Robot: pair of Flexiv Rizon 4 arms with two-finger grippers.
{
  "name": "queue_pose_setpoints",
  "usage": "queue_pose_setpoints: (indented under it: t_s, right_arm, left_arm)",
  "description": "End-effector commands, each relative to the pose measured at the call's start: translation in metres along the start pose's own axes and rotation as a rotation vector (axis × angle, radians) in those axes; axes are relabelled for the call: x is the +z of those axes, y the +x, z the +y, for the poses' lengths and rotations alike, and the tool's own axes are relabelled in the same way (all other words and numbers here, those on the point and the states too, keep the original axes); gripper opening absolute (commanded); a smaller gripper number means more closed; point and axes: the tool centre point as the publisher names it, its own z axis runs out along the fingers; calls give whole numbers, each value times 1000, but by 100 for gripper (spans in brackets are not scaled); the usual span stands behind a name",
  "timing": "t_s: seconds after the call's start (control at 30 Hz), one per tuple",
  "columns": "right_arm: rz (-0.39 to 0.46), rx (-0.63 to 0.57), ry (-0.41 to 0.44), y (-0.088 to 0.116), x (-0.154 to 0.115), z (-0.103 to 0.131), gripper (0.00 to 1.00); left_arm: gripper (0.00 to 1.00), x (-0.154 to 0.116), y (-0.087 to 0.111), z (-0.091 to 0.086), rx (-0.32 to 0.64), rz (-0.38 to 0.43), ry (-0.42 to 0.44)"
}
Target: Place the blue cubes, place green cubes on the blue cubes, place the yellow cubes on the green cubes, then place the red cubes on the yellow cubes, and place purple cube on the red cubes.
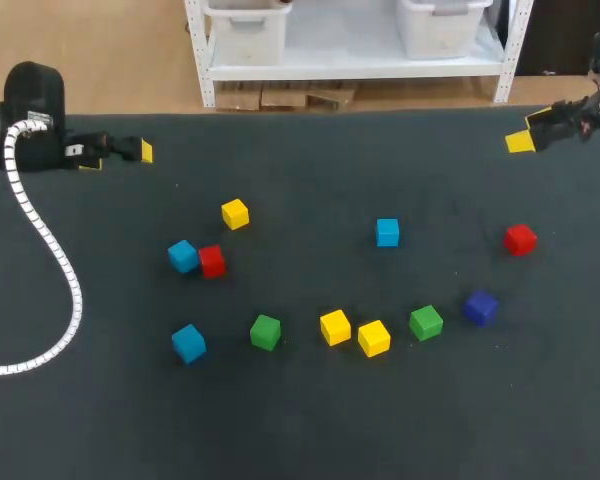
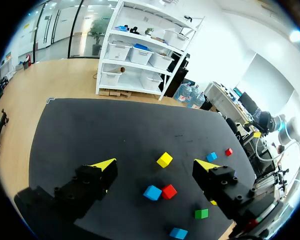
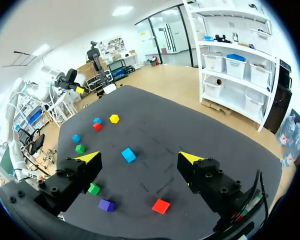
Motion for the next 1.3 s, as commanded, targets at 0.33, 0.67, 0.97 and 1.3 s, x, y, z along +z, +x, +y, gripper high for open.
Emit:
queue_pose_setpoints:
  t_s: [0.33,0.67,0.97,1.3]
  right_arm:
    - [-3,-1,0,1,0,0,100]
    - [-3,-1,0,1,0,0,100]
    - [-3,-1,0,1,0,0,100]
    - [-3,-1,0,1,0,0,100]
  left_arm:
    - [100,-13,-7,-19,80,53,-28]
    - [100,-26,23,-79,331,501,-218]
    - [100,-5,101,-93,405,798,-191]
    - [100,7,173,-83,408,974,-126]
